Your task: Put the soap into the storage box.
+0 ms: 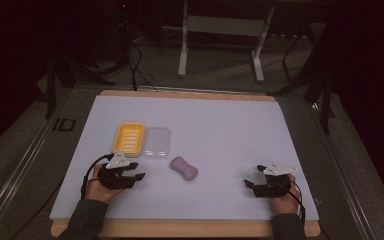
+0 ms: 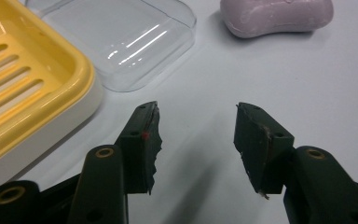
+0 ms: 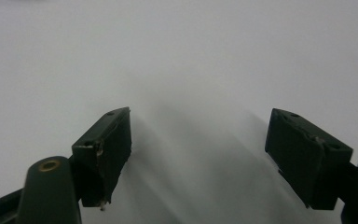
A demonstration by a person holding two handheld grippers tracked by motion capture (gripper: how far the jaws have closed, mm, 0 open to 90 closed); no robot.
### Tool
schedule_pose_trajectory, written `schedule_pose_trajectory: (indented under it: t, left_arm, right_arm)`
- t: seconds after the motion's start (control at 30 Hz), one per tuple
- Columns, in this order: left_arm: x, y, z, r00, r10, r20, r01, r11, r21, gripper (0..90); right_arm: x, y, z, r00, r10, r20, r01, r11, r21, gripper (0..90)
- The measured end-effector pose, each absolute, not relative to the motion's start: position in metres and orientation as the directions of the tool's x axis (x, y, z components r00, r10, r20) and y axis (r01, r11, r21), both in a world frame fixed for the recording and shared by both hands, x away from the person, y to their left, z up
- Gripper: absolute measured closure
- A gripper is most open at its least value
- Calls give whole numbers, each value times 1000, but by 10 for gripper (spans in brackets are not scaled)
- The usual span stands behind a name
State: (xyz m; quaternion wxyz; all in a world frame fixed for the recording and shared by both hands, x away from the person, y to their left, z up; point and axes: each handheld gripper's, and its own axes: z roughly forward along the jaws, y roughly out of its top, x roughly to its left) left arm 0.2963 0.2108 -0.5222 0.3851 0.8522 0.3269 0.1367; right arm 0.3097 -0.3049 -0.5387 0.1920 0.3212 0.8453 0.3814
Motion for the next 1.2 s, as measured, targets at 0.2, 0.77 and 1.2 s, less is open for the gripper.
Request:
schedule_pose_trajectory:
  t: [0.2, 0.77, 1.2]
  left_arm:
    - [298, 207, -519, 766, 643, -14, 441, -509, 739, 555]
    - [303, 180, -509, 833, 553, -18, 383, -553, 740, 698]
    - [304, 167, -509, 854, 520, -21, 364, -568, 738, 765]
  right_arm:
    - [310, -304, -539, -724, 686, -79, 398, 508, 764, 222]
    - [309, -305, -539, -723, 686, -81, 392, 505, 769, 221]
    - [310, -304, -539, -725, 683, -86, 394, 514, 762, 222]
